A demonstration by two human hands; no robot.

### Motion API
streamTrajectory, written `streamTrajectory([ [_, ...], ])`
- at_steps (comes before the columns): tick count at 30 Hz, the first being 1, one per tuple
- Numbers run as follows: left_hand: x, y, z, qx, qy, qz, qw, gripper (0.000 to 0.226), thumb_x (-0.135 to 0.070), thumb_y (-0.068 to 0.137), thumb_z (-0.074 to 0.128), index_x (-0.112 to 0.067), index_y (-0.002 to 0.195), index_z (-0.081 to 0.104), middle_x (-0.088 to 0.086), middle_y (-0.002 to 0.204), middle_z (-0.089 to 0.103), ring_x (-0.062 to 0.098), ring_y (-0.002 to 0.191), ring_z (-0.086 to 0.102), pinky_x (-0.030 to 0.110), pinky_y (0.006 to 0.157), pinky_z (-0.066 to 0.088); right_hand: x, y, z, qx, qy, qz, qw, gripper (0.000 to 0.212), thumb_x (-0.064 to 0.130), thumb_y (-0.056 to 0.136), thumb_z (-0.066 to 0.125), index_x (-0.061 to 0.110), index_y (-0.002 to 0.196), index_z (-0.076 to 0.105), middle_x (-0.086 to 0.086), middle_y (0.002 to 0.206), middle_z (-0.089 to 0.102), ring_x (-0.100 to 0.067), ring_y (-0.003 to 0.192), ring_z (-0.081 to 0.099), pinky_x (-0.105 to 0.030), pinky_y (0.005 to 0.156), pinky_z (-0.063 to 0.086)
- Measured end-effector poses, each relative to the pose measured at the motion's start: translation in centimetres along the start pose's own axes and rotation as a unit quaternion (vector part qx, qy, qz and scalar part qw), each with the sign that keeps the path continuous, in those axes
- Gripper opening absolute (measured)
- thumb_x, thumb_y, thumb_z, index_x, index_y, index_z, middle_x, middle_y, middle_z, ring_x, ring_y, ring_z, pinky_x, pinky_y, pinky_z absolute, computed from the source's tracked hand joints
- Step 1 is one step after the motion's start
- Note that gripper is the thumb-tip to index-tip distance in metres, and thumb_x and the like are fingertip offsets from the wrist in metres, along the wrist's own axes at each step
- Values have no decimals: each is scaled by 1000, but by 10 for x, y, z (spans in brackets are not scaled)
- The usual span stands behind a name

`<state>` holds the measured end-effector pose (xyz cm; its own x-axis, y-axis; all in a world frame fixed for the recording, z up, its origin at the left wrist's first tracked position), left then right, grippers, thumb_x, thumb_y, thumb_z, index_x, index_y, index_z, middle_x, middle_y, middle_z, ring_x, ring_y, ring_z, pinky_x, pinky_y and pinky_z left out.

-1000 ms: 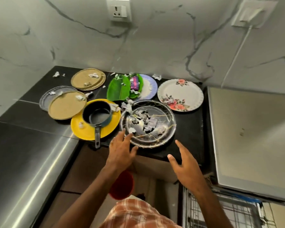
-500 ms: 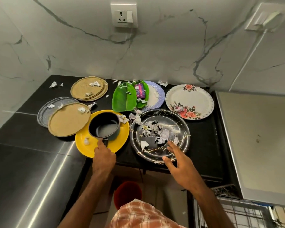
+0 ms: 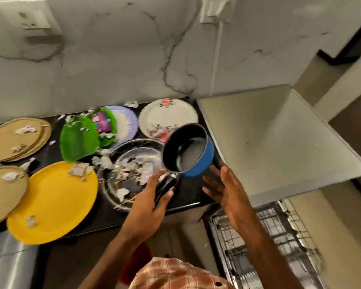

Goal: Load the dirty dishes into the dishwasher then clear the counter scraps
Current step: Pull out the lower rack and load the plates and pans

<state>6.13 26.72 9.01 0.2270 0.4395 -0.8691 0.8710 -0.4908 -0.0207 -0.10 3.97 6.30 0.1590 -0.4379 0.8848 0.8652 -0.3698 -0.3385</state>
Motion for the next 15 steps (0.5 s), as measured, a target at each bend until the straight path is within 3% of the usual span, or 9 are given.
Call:
streamTrajectory([
  [3, -32, 6, 61, 114, -46, 28, 992, 50, -28, 102, 57, -41, 146, 38, -25, 125, 63, 2, 113, 63, 22, 92, 51, 19, -19, -56, -36, 105, -19, 994, 77, 64, 84, 69, 31, 151, 47, -2, 145, 62, -29, 128, 64, -59, 104, 52],
  [6, -64, 6, 126, 224, -42, 59, 972, 51, -29, 103, 55, -49, 145, 35, -20, 109, 69, 9, 91, 68, 25, 76, 54, 33, -46, -118, -71, 146, -45, 986, 96, 69, 69, 83, 22, 147, 54, -14, 143, 62, -36, 129, 62, -61, 99, 55],
  [8, -79, 4, 164, 275, -30, 76, 958, 52, -31, 103, 55, -49, 146, 32, -15, 111, 69, 9, 98, 68, 26, 83, 56, 37, -65, -154, -88, 168, -56, 980, 90, 68, 64, 87, 21, 137, 64, -18, 138, 64, -39, 126, 63, -59, 95, 57],
  [11, -97, 2, 223, 342, 7, 88, 936, 54, -34, 103, 53, -54, 146, 27, -12, 108, 68, 8, 95, 67, 21, 78, 54, 32, -96, -212, -137, 214, -89, 963, 72, 63, 68, 86, 25, 127, 73, -18, 136, 66, -40, 125, 63, -60, 96, 56],
  [13, -107, -1, 256, 376, 51, 113, 918, 56, -35, 103, 53, -55, 147, 25, -16, 116, 66, -1, 101, 64, 18, 85, 52, 19, -114, -248, -193, 241, -101, 946, 51, 56, 87, 72, 24, 128, 72, -18, 136, 66, -40, 125, 63, -60, 95, 55],
  [15, -112, -4, 292, 396, 102, 162, 898, 56, -38, 102, 54, -52, 148, 26, -18, 135, 54, -7, 118, 52, 19, 102, 45, 4, -133, -282, -242, 284, -98, 923, 37, 43, 103, 49, 26, 124, 74, -17, 132, 68, -39, 120, 65, -59, 94, 55],
])
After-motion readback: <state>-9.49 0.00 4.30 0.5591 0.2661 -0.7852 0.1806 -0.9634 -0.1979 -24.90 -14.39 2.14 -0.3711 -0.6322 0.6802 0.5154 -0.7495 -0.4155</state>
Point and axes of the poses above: each hand's wrist, its own y-axis towards the middle knuckle, its own z-axis out of the palm, x = y × z, the point moved 3 cm from there along y, towards the middle knuckle
